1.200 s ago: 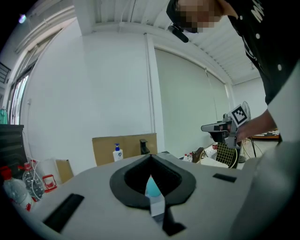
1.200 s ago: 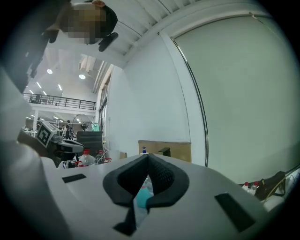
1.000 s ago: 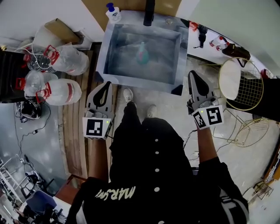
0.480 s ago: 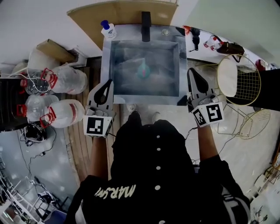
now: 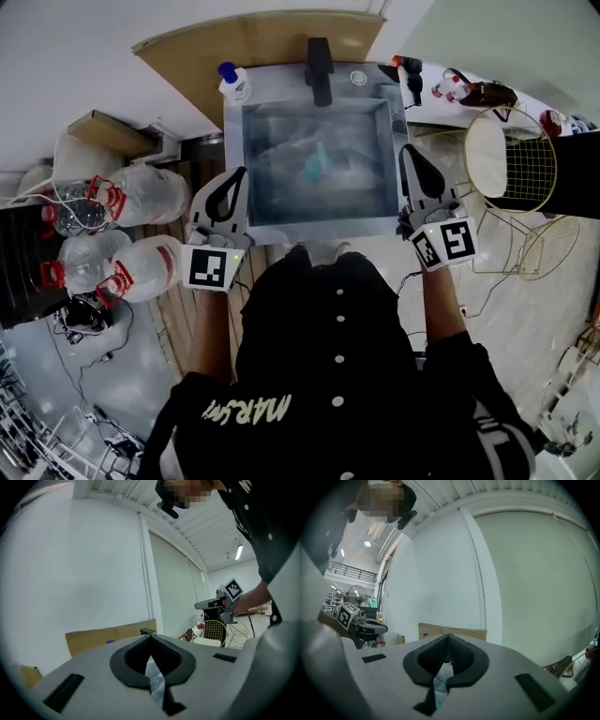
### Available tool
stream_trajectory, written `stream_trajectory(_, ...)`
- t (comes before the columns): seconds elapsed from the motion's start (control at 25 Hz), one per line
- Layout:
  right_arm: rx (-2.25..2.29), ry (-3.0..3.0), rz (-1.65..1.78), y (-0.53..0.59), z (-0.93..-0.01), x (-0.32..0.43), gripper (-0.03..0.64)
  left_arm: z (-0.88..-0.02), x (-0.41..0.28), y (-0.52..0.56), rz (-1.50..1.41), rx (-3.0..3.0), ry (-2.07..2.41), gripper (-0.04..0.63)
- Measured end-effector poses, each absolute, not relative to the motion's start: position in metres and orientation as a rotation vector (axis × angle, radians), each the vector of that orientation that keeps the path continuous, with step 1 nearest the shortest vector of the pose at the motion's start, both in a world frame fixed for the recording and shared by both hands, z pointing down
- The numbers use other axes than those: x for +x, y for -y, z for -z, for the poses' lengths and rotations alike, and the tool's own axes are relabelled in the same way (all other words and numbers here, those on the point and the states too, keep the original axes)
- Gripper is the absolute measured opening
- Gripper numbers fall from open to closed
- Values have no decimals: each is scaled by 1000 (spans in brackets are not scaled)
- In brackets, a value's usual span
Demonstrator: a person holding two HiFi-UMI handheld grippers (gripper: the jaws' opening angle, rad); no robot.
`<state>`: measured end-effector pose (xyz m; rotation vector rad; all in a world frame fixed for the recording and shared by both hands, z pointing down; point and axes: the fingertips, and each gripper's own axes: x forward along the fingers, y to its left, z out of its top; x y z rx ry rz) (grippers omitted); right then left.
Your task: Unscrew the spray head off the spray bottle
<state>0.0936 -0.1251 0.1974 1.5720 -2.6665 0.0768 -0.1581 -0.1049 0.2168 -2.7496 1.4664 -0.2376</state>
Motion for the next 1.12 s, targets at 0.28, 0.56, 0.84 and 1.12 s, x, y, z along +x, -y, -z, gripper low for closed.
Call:
stream_trajectory(0.28,1467,2573,-129,118,-228,68,12,-260,-140,115,437,-2850,-1200,15)
stream_trajectory(0.56,1256,2505,-195,120,-272,46,12,-317,-107,129,641,-2923,-976,15)
stream_trajectory(0.84,1098,2477,-252,146,-316,30,12,-389,-82,145,863,-2998,-879,15)
stream_trajectory(1.12,1020,2519,-289,173,-351,20,12,-455,-61,156,1083,-2972,-699,15)
